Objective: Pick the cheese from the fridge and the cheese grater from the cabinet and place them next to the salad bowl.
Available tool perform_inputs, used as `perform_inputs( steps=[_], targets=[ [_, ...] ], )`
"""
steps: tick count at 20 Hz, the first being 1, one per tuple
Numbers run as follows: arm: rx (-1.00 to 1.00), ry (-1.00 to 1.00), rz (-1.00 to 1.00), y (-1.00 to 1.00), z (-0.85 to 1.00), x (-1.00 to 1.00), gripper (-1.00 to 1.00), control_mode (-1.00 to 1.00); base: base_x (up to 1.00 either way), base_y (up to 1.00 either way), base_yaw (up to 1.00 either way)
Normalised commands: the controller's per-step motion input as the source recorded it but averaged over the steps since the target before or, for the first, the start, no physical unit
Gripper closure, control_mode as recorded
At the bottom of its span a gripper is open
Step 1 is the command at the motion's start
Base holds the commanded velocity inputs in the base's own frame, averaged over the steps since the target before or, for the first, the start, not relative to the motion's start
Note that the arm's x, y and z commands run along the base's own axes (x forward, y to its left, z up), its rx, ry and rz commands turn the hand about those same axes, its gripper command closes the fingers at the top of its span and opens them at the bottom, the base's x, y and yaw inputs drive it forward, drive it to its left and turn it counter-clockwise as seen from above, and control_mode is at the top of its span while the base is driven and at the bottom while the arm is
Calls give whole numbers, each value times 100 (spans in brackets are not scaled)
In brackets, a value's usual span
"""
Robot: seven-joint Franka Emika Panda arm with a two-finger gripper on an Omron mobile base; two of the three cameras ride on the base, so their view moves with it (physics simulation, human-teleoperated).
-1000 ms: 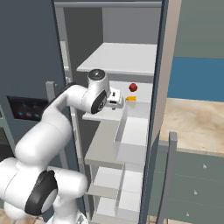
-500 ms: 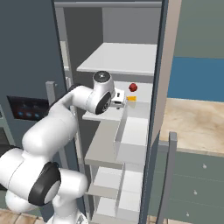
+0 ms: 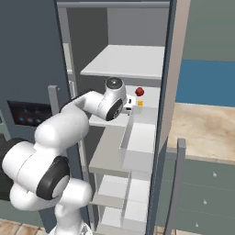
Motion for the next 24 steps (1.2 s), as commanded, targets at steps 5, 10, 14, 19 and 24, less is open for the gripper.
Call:
perform_inputs(
  steps=[5,10,14,19,24],
  targets=[
    [-5,0,0,-9,-13,21,-100,-100,0,0,0],
    [-4,0,0,-18,-11,17,-100,-100,0,0,0],
    [-1,-3,0,-8,-20,23,-100,-100,0,0,0],
    [0,-5,0,-2,-22,26,-100,-100,0,0,0],
    [0,-4,0,-16,-11,22,-100,-100,0,0,0]
  ],
)
